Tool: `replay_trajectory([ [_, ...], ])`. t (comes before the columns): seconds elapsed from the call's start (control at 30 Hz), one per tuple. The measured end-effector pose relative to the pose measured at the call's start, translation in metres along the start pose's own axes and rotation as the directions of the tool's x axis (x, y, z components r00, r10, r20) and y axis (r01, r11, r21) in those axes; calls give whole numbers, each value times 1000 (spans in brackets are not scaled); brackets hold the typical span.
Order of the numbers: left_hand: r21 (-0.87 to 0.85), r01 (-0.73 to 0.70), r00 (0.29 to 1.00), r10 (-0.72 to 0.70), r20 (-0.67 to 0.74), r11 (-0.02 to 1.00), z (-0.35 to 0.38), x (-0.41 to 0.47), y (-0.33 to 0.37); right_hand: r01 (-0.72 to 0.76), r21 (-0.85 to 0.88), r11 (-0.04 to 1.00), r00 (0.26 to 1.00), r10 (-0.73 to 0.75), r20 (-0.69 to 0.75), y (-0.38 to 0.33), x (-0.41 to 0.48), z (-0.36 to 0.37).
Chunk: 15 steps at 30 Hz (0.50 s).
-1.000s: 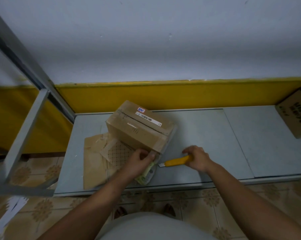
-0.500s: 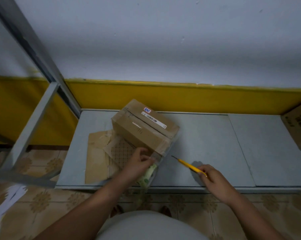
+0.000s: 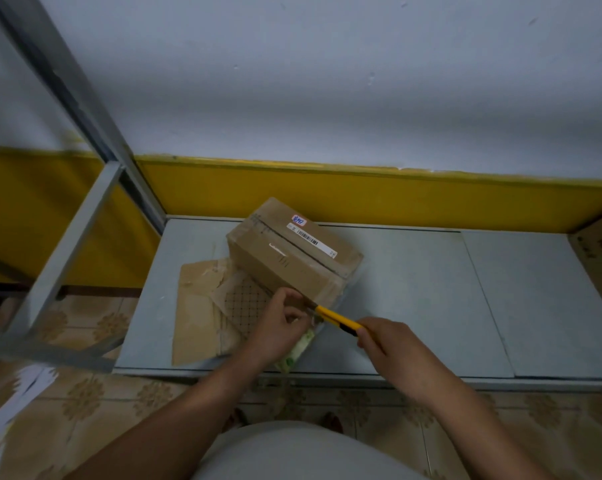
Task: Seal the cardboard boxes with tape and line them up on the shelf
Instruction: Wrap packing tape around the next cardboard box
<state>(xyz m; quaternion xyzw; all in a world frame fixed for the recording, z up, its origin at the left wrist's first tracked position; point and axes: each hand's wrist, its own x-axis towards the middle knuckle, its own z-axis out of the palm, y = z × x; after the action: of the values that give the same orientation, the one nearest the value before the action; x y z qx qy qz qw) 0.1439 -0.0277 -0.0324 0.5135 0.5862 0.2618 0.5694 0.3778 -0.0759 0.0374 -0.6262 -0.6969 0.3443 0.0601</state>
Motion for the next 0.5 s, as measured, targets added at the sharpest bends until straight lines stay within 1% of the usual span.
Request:
replay_trajectory([
  [0.17,47,-36,999,36,-12,998,2,-1,-1,-12,-78,997,997,17,71,-13,5,-8],
  [0.37,144,-93,995,96,-13,985,-1,2,-4,-4,-237,971,991,36,131,-35,20,-23],
  [0.5,181,-131,991,135,-12,975,0,2,-4,16,-320,947,990,31,141,-54,34,-29],
])
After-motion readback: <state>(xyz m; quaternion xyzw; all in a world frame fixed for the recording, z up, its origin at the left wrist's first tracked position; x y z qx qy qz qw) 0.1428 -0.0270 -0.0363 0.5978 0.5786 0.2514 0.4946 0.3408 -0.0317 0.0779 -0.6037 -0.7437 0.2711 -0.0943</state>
